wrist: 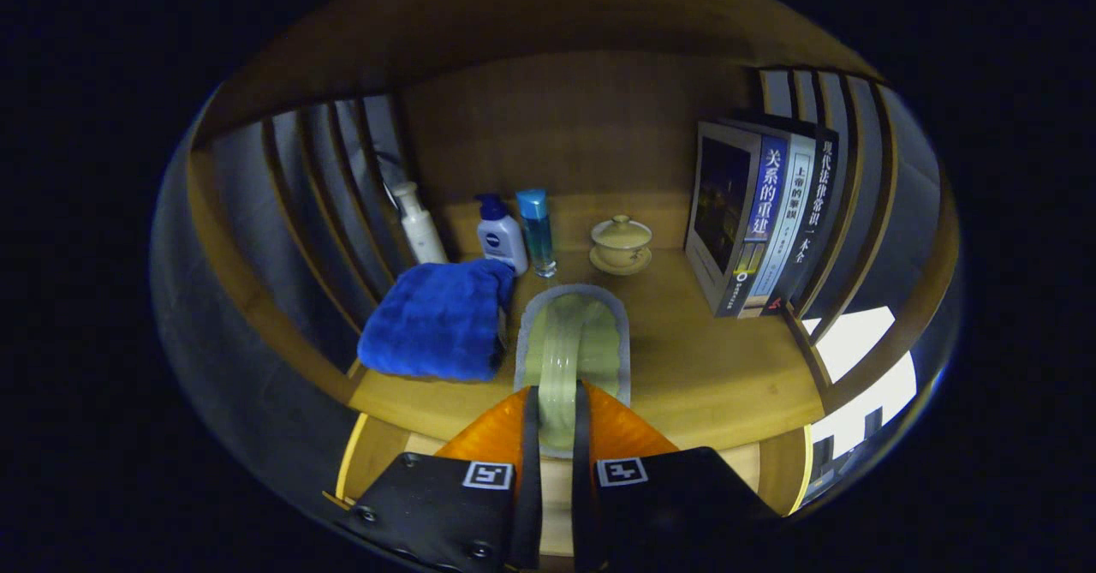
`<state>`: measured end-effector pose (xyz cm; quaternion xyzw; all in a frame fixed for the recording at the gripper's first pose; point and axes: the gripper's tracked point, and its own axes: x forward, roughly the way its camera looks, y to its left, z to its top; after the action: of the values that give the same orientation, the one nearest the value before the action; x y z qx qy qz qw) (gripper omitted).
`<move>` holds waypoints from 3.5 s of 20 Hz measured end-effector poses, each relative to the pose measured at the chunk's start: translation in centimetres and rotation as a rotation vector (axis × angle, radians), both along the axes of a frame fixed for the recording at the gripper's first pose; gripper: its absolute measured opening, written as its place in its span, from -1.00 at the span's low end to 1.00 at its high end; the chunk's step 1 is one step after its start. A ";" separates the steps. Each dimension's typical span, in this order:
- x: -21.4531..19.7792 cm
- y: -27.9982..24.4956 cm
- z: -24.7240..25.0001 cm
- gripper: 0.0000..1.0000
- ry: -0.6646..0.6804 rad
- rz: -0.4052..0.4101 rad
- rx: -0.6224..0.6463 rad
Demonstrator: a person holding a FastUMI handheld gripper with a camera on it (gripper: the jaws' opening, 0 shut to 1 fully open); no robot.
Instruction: Pull open the drawer, take out the items inside it, and place them on the countertop above the cabinet.
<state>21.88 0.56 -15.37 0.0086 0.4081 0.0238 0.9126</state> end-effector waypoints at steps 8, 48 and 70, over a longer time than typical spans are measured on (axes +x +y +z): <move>3.0 -1.7 -4.8 -0.55 0.119 -0.067 0.005; -1.9 2.2 7.5 0.97 -0.354 0.045 0.014; -22.8 5.1 5.1 0.97 -0.544 0.090 0.014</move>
<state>-0.92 5.62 -10.26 -0.0099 0.1479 0.0686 0.9866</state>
